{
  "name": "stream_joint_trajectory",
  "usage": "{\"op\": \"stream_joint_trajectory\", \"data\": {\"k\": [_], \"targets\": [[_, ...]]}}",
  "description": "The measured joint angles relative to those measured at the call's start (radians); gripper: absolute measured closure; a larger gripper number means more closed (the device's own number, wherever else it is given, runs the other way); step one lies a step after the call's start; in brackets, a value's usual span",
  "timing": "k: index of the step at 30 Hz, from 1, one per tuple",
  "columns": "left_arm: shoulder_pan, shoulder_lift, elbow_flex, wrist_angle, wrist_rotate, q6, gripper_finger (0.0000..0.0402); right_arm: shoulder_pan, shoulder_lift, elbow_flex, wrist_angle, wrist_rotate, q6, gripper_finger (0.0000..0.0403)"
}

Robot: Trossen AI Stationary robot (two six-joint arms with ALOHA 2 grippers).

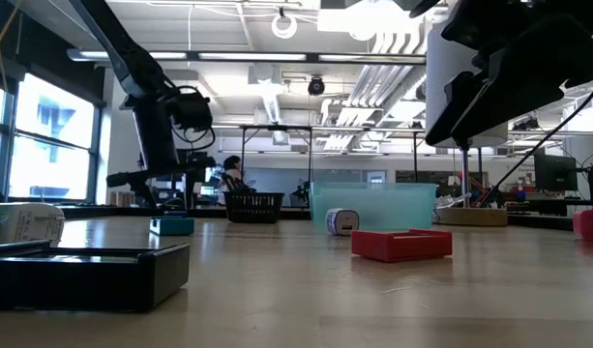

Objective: Pick & Place Office items
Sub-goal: Put the dark blue digital timer into the black bin

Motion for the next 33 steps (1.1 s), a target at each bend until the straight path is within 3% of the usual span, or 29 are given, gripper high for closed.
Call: {"op": "stream_joint_trajectory", "data": {"k": [5,10,16,23,33], "targets": [[0.004,0.001,0.001,-0.019,-0.018,0.043,0.0164,0.0,0.0,0.0,-0.019,0.0,0.007,0.0053],[0.052,0.003,0.001,-0.058,0.059,0.003,0.0167,0.0,0.0,0.0,-0.062,0.0,0.057,0.0053],[0.074,0.004,0.0,-0.098,0.106,0.037,0.0207,0.0,0.0,0.0,-0.105,0.0,0.085,0.0053],[0.075,0.005,-0.002,-0.121,0.104,0.169,0.0268,0.0,0.0,0.0,-0.103,0.0,0.089,0.0053],[0.03,-0.034,-0.006,-0.106,0.144,0.399,0.0269,0.021,0.0,0.0,-0.105,0.0,0.108,0.0053]]}}
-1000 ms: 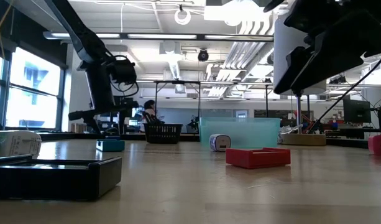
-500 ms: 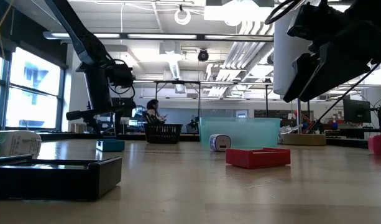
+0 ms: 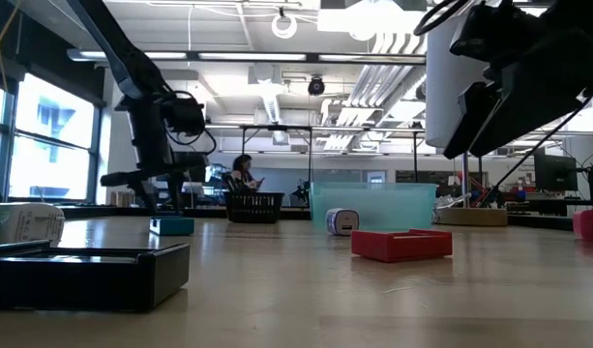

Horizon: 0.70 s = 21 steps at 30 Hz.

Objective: Pick & Place Office items
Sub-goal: Put the dark blue digital timer into the black bin

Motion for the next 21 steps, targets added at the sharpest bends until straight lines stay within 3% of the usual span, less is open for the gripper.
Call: {"op": "stream_joint_trajectory", "data": {"k": [9,15,18,21], "targets": [[-0.175,-0.224,0.001,0.065,-0.076,-0.019,0.0269,0.011,0.0,0.0,0.009,0.01,0.003,0.0053],[-0.276,-0.344,0.002,0.294,-0.15,-0.02,0.0269,0.009,0.0,0.0,0.016,0.011,0.003,0.0053],[-0.305,-0.35,0.004,0.451,-0.24,0.011,0.0269,0.008,0.0,0.0,0.028,0.011,0.003,0.0053],[-0.312,-0.314,0.005,0.571,-0.26,0.021,0.0269,0.008,0.0,0.0,0.046,0.011,0.003,0.0053]]}}
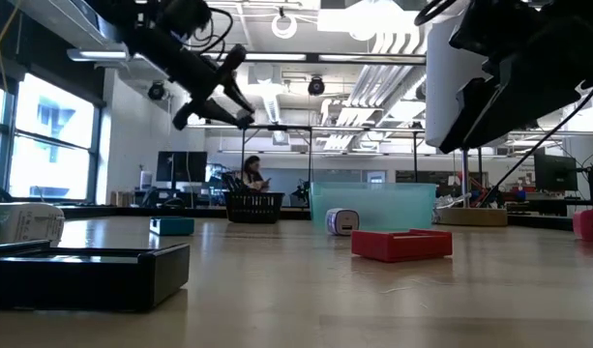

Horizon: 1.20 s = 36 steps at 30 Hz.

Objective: Pick & Place Office items
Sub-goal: Put the dark blue digital timer into the black bin

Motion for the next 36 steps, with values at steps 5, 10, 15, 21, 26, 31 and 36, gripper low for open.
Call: {"op": "stream_joint_trajectory", "data": {"k": [5,10,15,21,26,31,36], "targets": [[0.028,0.099,0.0,0.071,0.002,0.001,0.0269,0.001,0.0,0.0,0.0,-0.001,0.025,0.0053],[0.078,0.209,0.0,0.071,0.064,-0.028,0.0269,0.001,0.0,0.0,0.0,-0.001,0.034,0.0053],[0.078,0.309,0.035,0.069,0.104,-0.036,0.0269,0.001,0.0,0.0,0.0,0.0,0.034,0.0053],[0.078,0.383,0.16,-0.095,0.158,-0.024,0.0268,0.001,0.0,0.0,0.0,0.0,0.046,0.0053],[0.087,0.389,0.257,-0.299,0.11,-0.001,0.0253,0.001,0.0,0.0,0.0,0.0,0.048,0.0053],[0.094,0.389,0.282,-0.319,0.09,-0.002,0.025,0.001,0.0,0.0,-0.001,0.0,0.042,0.0053],[0.094,0.389,0.282,-0.346,0.045,-0.004,0.0248,0.001,0.0,0.0,-0.001,0.0,0.047,0.0053]]}}
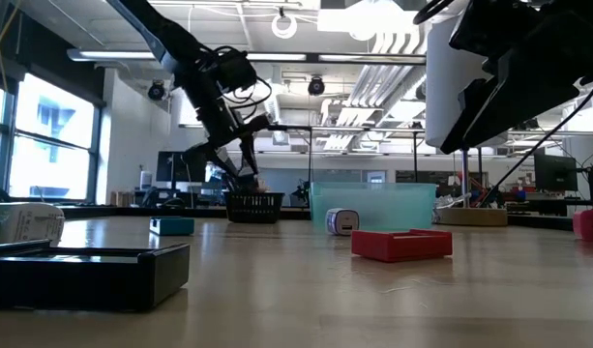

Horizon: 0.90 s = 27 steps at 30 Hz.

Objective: Pick & Place Office items
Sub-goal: Put the dark blue digital timer into the black bin

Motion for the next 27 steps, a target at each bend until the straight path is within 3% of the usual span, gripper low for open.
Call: {"op": "stream_joint_trajectory", "data": {"k": [27], "targets": [[-0.003,0.08,-0.002,0.014,0.019,-0.019,0.0246,0.0,0.0,0.0,-0.009,-0.002,-0.006,0.0053]]}}
